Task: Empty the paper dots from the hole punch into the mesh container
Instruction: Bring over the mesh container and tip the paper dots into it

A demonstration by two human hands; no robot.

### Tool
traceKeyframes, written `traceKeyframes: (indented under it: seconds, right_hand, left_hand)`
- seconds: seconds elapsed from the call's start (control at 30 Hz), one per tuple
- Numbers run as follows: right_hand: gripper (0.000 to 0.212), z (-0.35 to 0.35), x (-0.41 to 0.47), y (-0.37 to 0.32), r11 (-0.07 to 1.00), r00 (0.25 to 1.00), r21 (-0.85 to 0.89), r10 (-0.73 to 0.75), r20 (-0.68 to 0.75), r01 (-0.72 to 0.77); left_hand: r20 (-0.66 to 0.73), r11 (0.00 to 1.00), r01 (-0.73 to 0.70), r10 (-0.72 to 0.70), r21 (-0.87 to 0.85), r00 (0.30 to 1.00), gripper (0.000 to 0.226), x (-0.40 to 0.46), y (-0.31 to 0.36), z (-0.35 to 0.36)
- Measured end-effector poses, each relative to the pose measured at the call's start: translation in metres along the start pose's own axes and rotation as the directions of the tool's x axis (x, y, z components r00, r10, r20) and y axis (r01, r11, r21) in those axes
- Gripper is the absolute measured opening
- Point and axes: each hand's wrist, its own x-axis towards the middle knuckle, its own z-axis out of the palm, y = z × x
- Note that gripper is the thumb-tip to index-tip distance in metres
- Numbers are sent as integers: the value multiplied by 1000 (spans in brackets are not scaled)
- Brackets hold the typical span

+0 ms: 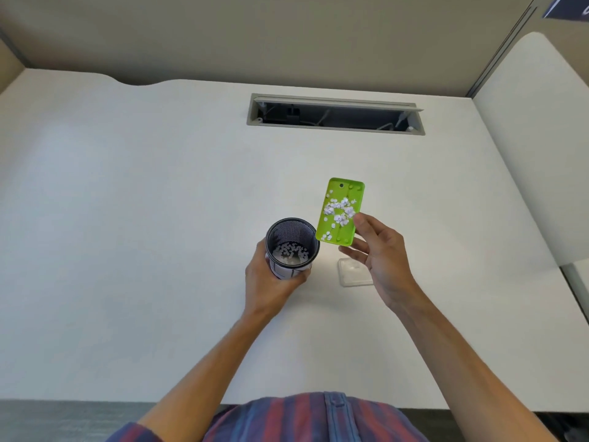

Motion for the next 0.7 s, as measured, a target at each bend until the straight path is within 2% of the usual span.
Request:
traceKeyframes:
  seconds: [0.23, 0.47, 0.7]
  right_hand:
    - [13, 11, 2, 1, 982, 993, -143, -114, 43, 119]
    - [21, 19, 4, 2, 926, 969, -288, -216, 119, 242]
    - [32, 24, 1, 1, 771, 922, -507, -290, 258, 385]
  left_hand:
    - [2, 1000, -7, 7, -14, 1000, 70, -2, -3, -2]
    - [5, 999, -4, 4, -46, 1000, 72, -3, -6, -2]
    - [18, 998, -1, 2, -66, 1000, 74, -3, -6, -3]
